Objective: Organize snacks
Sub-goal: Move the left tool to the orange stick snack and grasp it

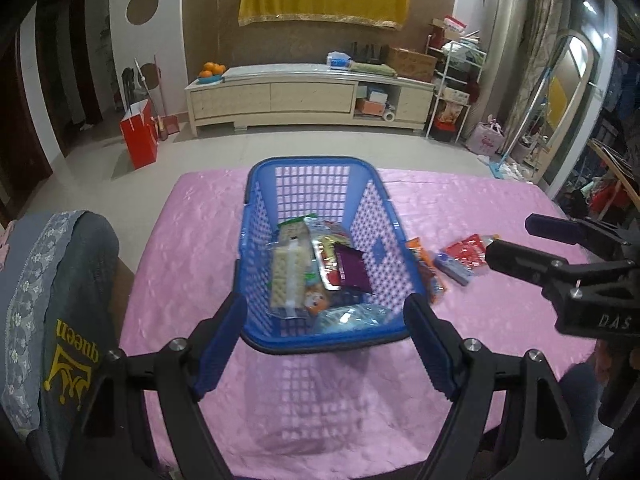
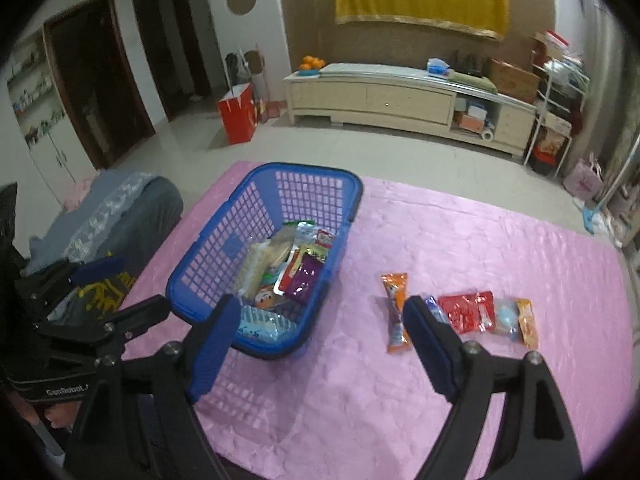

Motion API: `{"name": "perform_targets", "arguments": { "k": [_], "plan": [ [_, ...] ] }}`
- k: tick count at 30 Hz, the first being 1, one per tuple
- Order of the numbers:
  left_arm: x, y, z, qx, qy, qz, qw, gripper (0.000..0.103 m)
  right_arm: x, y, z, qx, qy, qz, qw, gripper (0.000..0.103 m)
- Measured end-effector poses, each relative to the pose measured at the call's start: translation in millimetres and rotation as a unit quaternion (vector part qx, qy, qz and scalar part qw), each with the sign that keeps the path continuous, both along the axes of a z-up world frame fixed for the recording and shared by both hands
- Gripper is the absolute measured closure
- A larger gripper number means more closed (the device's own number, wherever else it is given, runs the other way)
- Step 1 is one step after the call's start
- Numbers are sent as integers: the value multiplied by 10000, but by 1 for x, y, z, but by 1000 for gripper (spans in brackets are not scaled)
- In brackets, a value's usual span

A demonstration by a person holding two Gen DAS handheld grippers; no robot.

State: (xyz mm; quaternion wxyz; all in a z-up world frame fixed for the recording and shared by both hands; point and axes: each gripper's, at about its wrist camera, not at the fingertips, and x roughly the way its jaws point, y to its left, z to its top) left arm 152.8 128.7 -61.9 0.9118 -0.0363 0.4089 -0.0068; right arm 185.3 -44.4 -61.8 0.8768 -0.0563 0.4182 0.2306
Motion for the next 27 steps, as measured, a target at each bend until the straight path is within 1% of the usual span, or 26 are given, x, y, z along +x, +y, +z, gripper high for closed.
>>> {"name": "perform_targets", "arguments": {
  "k": [2,6,9,12,14,16,18,20,22,24,27],
  "plan": [
    [-5,-9,4,24,-48,-19,10000,24,-6,-11,1,-23,-63,-3,10000,17],
    [-11,-26,9,20,-121,-95,9999,24,-20,-27,2,-356,-422,-70,9985,17],
    [-12,-42,11,35,-191,-186,9996,24,-24,-44,4,-408,-498,-257,9976,17],
    [-11,-60,9,47,-160,-316,9994,24,-30,-61,5,-464,-623,-369,9963,15],
    [-11,-73,6,63,-140,-392,9991,24,-33,-74,7,-436,-629,-474,9959,11],
    [-9,-88,2,88,-134,-491,9987,24,-32,-87,7,-413,-565,-598,9958,10],
    [-8,-101,-1,210,-159,-563,9981,24,-29,-102,5,-268,-387,-671,9966,10],
    [-8,-115,-5,318,-244,-577,9975,24,-28,-114,2,-158,-349,-708,9968,10],
    [-5,-124,-10,178,-234,-593,9978,24,-28,-125,-3,-249,-441,-817,9954,10],
    [-1,-132,-17,-84,-190,-552,9983,24,-28,-134,-8,-323,-514,-855,9945,10],
    [6,-142,-27,-184,-108,-479,9986,24,-26,-145,-18,-437,-551,-871,9937,10]
  ]
}}
